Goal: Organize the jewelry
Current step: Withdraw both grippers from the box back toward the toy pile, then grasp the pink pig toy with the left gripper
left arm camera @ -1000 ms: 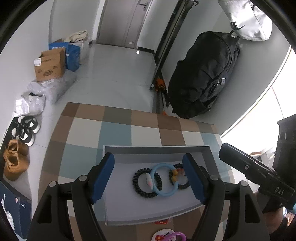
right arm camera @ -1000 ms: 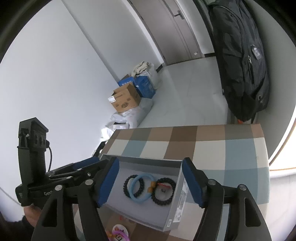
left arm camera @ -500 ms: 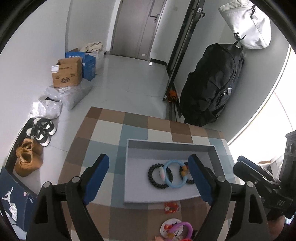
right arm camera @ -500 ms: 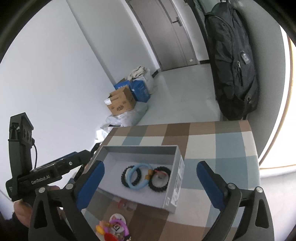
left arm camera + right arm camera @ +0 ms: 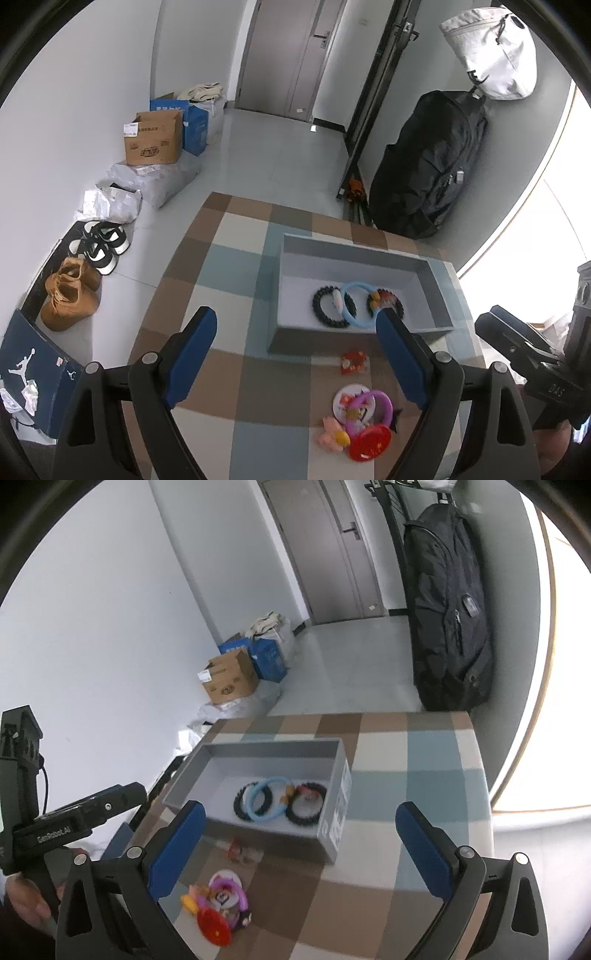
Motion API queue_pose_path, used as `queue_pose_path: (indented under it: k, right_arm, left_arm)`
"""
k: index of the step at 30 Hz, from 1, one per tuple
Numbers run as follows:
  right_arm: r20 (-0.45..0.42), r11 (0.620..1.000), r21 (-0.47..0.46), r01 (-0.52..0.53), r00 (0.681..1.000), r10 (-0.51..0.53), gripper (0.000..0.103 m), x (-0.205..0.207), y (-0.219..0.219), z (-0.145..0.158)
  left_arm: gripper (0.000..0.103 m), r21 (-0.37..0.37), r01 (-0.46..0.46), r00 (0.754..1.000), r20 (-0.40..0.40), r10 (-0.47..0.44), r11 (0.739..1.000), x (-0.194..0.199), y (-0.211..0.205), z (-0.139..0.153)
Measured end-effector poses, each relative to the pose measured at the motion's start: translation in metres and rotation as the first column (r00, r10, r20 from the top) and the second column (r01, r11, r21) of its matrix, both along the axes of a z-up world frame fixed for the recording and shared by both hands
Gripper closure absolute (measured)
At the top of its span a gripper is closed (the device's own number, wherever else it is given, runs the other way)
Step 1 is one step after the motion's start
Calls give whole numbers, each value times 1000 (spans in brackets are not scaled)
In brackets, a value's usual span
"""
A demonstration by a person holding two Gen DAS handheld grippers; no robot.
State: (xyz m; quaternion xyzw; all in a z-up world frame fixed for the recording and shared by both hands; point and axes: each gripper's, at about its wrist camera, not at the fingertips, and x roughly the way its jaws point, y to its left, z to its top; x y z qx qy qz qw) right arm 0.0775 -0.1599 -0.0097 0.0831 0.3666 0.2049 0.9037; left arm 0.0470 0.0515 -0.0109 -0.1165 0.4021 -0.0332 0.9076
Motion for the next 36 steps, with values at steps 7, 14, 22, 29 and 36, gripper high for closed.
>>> queue_pose_path:
  k: [7,14,22,29,36]
  right_arm:
    - [-3,1000,-8,26,1000,-26,0,-19,-3,-1]
    - [-23,1000,-13,24,999,-24,0,-33,-5,-7]
    - [-65,1000,-25,-1,998,-1,0,-44,0,-18]
    - [-86,1000,-20,7,996,-8,0,-41,-2,-22]
    - [-99,1000,-15,5,995,-6,0,-40,-1,-24]
  left_arm:
    - [18,-50,-3,999,-46,1,999,-15,6,-15]
    - [18,-99,24,994,-102,-34,995,-26,2,-26]
    - [18,-110,99,981,-157,-116,989,-36,-13,-42]
    - [26,-152,135,960,-223,-167,979,-36,-20,-57]
    - [47,-201,138,953,-238,-186,970,-35,-17,-62]
